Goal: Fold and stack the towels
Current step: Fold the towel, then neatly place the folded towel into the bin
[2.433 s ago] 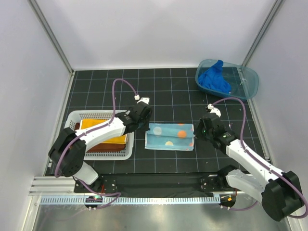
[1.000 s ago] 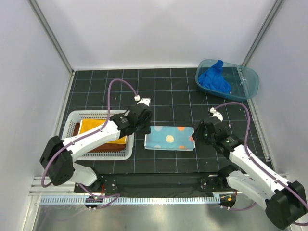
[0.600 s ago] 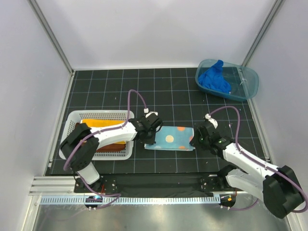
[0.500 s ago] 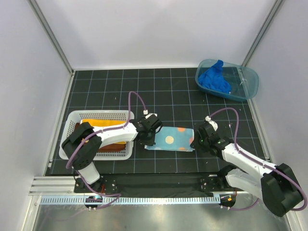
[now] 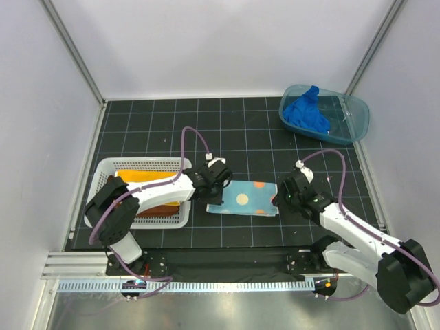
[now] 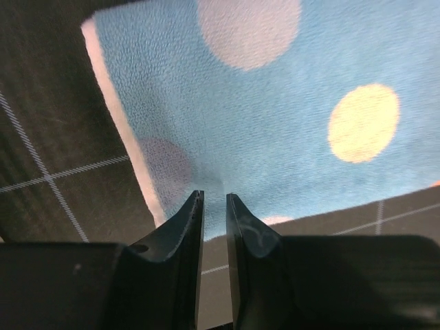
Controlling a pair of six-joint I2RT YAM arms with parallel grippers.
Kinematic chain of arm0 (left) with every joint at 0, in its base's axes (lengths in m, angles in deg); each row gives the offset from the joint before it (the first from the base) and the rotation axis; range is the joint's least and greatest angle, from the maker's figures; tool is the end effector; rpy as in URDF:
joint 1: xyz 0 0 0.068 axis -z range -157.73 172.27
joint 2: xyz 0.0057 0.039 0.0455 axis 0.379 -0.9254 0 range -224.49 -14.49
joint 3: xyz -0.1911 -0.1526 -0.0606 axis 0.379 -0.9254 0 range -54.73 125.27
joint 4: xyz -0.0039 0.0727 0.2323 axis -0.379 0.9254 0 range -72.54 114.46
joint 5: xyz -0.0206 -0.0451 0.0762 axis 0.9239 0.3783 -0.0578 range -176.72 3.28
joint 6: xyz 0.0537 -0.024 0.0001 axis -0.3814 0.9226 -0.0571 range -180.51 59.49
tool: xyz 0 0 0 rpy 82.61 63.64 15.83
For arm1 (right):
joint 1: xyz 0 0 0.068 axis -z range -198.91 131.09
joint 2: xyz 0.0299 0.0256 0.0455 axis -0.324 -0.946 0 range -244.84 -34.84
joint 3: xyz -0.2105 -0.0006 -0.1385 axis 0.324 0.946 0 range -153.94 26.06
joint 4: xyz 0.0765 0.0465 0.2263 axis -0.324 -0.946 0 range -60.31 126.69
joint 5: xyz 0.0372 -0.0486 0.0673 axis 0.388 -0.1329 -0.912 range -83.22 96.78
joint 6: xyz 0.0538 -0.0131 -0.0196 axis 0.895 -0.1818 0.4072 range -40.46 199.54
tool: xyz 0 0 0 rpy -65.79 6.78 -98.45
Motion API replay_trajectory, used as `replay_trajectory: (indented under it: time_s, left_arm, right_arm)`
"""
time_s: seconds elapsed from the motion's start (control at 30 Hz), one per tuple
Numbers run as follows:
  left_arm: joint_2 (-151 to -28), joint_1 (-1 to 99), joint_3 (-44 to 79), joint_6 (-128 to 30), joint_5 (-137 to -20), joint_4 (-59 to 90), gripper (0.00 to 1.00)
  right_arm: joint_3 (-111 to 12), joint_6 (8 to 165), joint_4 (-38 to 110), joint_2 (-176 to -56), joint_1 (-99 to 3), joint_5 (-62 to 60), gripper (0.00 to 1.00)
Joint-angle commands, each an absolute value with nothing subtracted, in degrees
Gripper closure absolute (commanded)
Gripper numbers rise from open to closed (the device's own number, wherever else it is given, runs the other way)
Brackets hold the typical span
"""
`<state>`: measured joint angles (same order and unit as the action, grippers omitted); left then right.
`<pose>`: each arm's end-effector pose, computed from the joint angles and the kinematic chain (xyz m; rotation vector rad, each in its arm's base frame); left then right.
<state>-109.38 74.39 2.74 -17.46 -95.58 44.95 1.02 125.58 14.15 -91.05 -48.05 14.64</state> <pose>0.1929 -0.2373 0.1604 0.1680 2.7131 -0.3046 0.1583 0.0816 0.1558 0.4288 2.4985 0.3687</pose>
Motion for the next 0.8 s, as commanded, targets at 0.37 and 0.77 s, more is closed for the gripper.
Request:
replay_trajectory:
  time_s: [0.37, 0.77]
  left_arm:
    - [-92.3, 74.5, 10.9, -19.5, -101.0, 52.2, 0.68]
    - [-71.7, 71.6, 14.0, -19.9, -108.2, 64.0, 0.61]
  right_arm:
    - [-13.6, 126.8, 12.9, -97.1, -58.4, 20.2, 0.55]
    - [-36.1, 128.7, 17.4, -127.6, -74.9, 27.7, 0.43]
